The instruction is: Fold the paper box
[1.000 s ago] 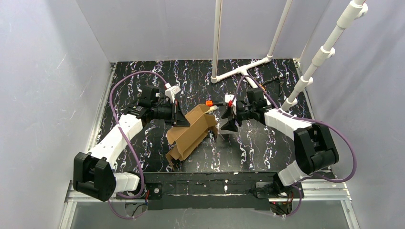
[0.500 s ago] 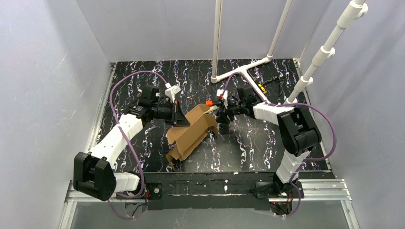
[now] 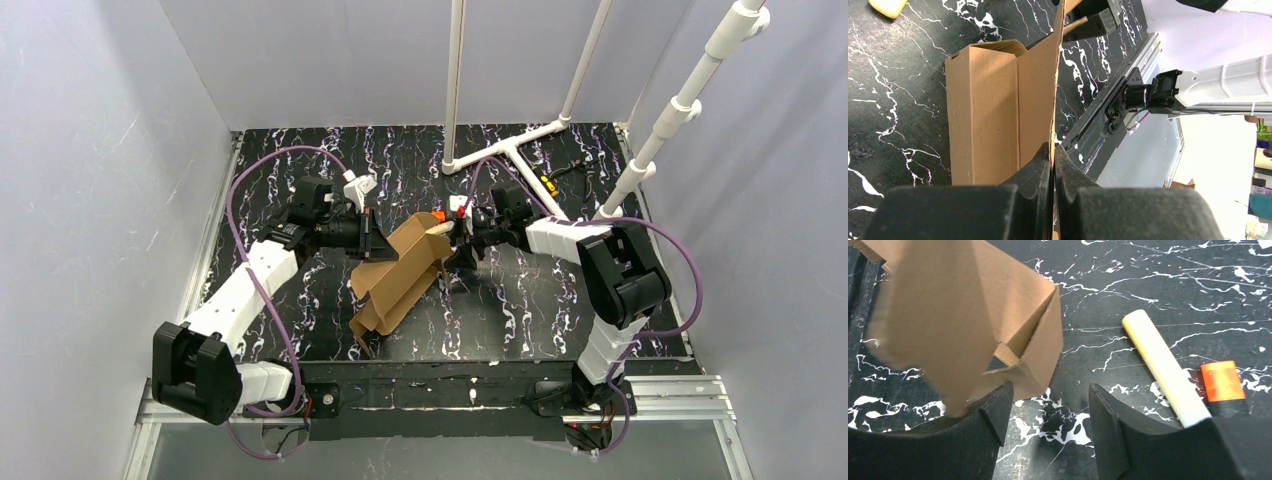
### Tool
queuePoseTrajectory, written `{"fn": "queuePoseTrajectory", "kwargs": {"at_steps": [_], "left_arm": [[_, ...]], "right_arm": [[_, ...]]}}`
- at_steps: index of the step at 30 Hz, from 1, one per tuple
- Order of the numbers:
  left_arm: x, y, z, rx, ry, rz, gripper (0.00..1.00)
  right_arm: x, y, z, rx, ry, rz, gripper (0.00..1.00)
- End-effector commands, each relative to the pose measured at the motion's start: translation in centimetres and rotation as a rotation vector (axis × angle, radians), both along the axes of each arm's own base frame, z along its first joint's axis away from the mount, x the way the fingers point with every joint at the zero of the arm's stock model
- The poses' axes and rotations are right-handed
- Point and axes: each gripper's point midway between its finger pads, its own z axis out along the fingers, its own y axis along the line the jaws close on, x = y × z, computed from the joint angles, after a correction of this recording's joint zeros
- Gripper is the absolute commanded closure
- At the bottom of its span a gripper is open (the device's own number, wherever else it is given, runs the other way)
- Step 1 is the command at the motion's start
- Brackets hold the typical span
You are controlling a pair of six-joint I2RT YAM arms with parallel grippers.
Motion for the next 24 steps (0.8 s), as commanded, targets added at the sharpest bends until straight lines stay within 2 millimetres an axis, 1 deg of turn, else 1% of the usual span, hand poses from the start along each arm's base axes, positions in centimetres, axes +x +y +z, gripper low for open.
{"fn": "queuePoseTrajectory", "kwargs": {"at_steps": [1, 5, 7, 11, 14, 19, 24], "left_arm": [[-0.2, 0.0, 0.5, -0.013, -0.034, 0.009, 1.0], [-0.2, -0.1, 0.3, -0.024, -0.026, 0.017, 1.0], [-0.3, -0.1, 0.2, -0.026, -0.025, 0.018, 1.0], [-0.4, -0.1, 0.4, -0.033, -0.044, 0.016, 1.0], [-0.5, -0.1, 0.5, -0.034, -0.041, 0.01, 1.0], [-0.6, -0.1, 0.5, -0.031, -0.041, 0.005, 1.0], [-0.7, -0.1, 0.4, -0.038, -0.038, 0.012, 1.0]], "right_arm": [[-0.8, 0.5, 1.0, 0.058, -0.01, 0.028, 0.34], [-1.2, 0.8, 0.9, 0.068, 0.0, 0.03, 0.35], [-1.4, 1.0, 1.1, 0.083, 0.008, 0.033, 0.36], [-1.8, 1.3, 1.1, 0.087, 0.009, 0.042, 0.37], [-1.6, 1.7, 1.0, 0.088, 0.0, 0.017, 0.39], [-0.6, 2.2, 1.1, 0.127, -0.001, -0.061, 0.4], [-0.7, 2.7, 2.2, 0.24, 0.026, -0.11, 0.4]]}}
